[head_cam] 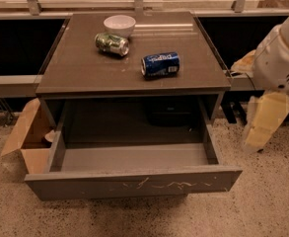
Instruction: Close top drawer
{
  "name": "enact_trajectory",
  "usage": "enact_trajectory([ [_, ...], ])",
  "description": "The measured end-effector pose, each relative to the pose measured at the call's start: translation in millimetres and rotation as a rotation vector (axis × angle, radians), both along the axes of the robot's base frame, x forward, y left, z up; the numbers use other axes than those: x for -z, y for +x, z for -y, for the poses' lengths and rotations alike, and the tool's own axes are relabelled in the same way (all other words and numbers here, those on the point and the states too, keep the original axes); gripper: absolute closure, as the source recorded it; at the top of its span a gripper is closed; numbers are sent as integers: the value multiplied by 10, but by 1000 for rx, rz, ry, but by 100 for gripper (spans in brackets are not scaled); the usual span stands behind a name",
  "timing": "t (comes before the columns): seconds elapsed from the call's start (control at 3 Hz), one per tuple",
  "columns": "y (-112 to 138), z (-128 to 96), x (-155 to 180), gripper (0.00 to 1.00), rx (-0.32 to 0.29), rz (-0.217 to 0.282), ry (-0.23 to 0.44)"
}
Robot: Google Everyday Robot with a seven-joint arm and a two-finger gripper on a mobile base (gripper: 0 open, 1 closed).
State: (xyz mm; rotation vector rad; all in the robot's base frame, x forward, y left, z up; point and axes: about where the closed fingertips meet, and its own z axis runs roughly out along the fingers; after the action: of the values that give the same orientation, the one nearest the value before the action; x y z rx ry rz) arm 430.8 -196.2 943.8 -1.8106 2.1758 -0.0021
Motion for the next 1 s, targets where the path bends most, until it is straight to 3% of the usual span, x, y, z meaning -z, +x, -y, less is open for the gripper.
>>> enact_trajectory([
  [0.33,-144,-202,385,0,-75,-58,47],
  [0.67,-385,-473,995,27,-140,-154,124],
  [1.0,-574,-611,1432,50,-154,-226,167],
])
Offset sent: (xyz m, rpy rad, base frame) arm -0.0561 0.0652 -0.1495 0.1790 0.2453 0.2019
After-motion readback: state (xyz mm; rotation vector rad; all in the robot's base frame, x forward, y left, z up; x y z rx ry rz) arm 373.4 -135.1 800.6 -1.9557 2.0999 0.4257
